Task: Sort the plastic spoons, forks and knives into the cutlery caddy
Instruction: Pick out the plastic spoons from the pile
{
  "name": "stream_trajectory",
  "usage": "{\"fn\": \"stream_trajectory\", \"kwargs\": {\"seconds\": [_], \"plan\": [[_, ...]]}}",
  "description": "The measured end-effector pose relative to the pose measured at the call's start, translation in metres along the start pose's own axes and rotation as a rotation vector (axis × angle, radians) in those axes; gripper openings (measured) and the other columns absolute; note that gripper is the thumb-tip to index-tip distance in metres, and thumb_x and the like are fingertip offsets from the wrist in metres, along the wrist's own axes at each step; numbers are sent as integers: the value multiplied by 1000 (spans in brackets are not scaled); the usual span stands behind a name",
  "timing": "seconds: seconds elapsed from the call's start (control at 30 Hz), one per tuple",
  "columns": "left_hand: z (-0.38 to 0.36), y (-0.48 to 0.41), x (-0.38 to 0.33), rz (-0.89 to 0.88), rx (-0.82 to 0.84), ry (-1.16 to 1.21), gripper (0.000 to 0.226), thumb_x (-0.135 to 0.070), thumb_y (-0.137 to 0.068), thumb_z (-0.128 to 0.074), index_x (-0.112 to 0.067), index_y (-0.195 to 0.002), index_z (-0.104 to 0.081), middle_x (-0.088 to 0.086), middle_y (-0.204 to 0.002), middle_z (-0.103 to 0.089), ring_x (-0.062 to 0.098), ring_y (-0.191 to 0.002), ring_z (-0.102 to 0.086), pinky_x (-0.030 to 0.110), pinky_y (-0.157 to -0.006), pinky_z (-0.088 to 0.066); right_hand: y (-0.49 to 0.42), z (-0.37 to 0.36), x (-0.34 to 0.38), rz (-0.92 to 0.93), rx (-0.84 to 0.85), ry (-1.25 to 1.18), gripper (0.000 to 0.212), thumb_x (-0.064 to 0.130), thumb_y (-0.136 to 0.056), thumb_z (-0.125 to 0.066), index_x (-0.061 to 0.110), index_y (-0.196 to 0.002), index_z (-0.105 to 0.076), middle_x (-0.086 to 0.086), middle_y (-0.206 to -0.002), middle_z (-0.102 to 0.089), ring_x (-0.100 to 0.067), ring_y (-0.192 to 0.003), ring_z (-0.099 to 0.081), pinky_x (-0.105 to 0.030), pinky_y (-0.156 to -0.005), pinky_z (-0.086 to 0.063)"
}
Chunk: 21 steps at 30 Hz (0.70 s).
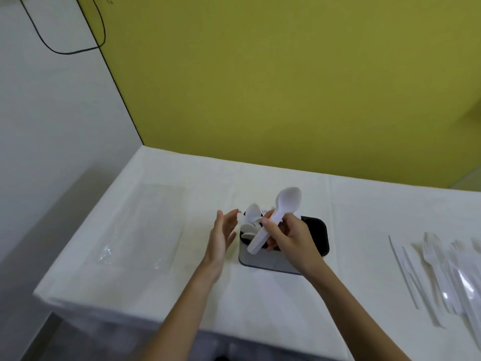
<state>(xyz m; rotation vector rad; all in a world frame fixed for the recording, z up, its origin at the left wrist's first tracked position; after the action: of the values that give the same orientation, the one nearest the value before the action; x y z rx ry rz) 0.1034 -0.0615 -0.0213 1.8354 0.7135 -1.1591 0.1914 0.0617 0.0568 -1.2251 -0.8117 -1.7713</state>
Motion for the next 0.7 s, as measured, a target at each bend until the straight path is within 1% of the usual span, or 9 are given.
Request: {"fn": "stream_trajectory", "kwargs": {"seconds": [0.1, 0.17, 0.23, 0.3, 0.4, 0.47, 0.53, 0.63, 0.7], "plan": [[-14, 0, 4, -4, 87, 40, 59, -51, -100, -11, -25, -123, -59, -10, -124, -66, 7, -122, -55, 28, -105, -39, 1, 2, 6, 91, -97, 85, 18, 26, -91, -62, 10, -84, -65, -2, -72, -67, -15, -68, -65, -24, -62, -52], [-16, 1, 6, -6, 93, 54, 60, -52, -100, -10, -28, -119, -61, -11, -122, -67, 5, -121, -55, 27, -105, -38, 2, 0, 7, 102, -137, 140, 17, 29, -89, -64, 13, -82, -64, 0, -72, -67, -8, -69, -64, -15, -61, -46], [-15, 1, 6, -10, 88, 54, 62, -52, -100, -9, -26, -119, -62, -9, -122, -67, 6, -122, -55, 28, -105, -38, 4, -2, 7, 85, -178, 182, 14, 26, -87, -68, 24, -79, -57, 6, -69, -62, 0, -63, -59, -10, -58, -42], [-16, 1, 6, -9, 91, 46, 62, -52, -100, -9, -26, -118, -62, -9, -119, -68, 5, -118, -57, 26, -103, -40, 8, -8, 4, 56, -176, 224, 21, 25, -85, -70, 29, -87, -49, 10, -71, -59, -1, -63, -56, -13, -58, -42], [-17, 2, 4, 6, 107, 55, 61, -50, -101, -8, -26, -115, -63, -11, -113, -70, 2, -113, -59, 21, -93, -44, 13, -18, -2, 52, -164, 325, 38, 27, -84, -71, 19, -112, -47, 8, -89, -63, -14, -81, -63, -23, -64, -47], [-16, 0, 6, 10, 115, 55, 65, -52, -100, -7, -23, -121, -61, -8, -120, -68, 5, -119, -57, 23, -98, -41, 13, -19, -5, 51, -173, 367, 41, 29, -83, -71, 15, -113, -46, 7, -95, -61, -17, -87, -62, -20, -63, -44], [-13, -2, 7, 13, 113, 60, 68, -54, -100, -7, -20, -127, -59, -6, -125, -65, 7, -123, -54, 28, -108, -37, 15, -20, -5, 85, -189, 411, 40, 30, -81, -73, 14, -109, -49, 8, -95, -59, -15, -88, -58, -21, -69, -45], [-10, -6, 12, 22, 118, 74, 72, -56, -99, -6, -16, -132, -55, -3, -131, -62, 9, -128, -50, 35, -115, -29, 20, -16, -2, 177, -261, 409, 37, 27, -79, -74, 16, -106, -51, 21, -88, -47, -10, -84, -50, -15, -69, -41], [-10, -6, 13, 24, 124, 87, 74, -58, -98, -5, -15, -134, -54, -1, -133, -60, 10, -128, -50, 36, -116, -29, 24, -15, 5, 271, -279, 392, 45, 22, -80, -73, 20, -117, -46, 26, -104, -44, -6, -97, -47, -10, -83, -39]]}}
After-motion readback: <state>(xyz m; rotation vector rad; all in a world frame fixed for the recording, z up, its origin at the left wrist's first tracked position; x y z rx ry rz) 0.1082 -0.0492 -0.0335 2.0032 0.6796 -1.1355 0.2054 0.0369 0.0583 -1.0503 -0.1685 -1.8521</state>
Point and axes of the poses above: each hand's wrist, its own y-axis away from the middle knuckle, its own z-axis out of the back of the hand, x = y × z, the point moved 7 cm from there along -y, towards the middle knuckle
